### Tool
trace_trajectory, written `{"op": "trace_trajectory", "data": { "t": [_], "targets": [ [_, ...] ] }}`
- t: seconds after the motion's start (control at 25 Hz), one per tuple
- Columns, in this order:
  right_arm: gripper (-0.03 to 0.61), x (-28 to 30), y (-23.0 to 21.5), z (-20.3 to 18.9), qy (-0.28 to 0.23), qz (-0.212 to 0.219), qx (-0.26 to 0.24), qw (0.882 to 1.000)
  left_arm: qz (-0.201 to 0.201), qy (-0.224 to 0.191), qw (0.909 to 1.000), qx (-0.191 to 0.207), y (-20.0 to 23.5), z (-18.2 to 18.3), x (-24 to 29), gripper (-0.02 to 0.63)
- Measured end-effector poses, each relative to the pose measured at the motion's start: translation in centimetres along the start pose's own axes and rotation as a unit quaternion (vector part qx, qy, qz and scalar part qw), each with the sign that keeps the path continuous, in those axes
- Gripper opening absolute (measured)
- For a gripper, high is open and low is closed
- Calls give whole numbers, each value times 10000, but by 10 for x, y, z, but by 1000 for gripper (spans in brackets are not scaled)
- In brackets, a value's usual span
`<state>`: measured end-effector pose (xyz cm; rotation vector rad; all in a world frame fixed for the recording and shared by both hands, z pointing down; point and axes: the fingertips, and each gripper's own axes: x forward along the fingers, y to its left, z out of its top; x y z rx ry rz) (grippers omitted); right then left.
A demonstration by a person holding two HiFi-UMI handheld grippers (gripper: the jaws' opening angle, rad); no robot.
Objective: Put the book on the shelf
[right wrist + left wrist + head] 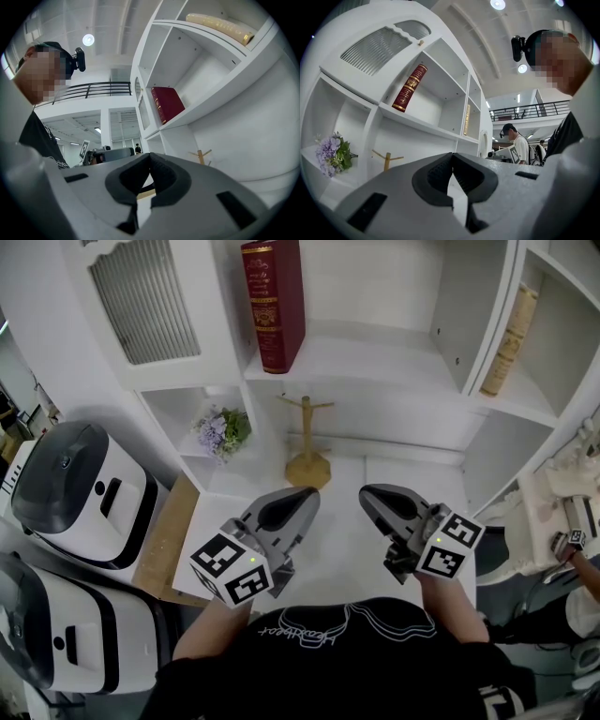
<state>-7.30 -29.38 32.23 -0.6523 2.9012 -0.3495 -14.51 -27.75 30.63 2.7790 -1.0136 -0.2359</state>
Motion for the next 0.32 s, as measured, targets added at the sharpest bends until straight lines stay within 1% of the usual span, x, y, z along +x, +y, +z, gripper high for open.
{"op": "trace_trajectory", "data": {
  "t": [0.2,0.32],
  "targets": [
    [3,2,3,0,31,13,-21,10000,14,76,9999,90,-2,1,0,3],
    [3,3,4,-1,51,43,-25,10000,78,112,9999,66,1,-1,-2,3]
  ]
}}
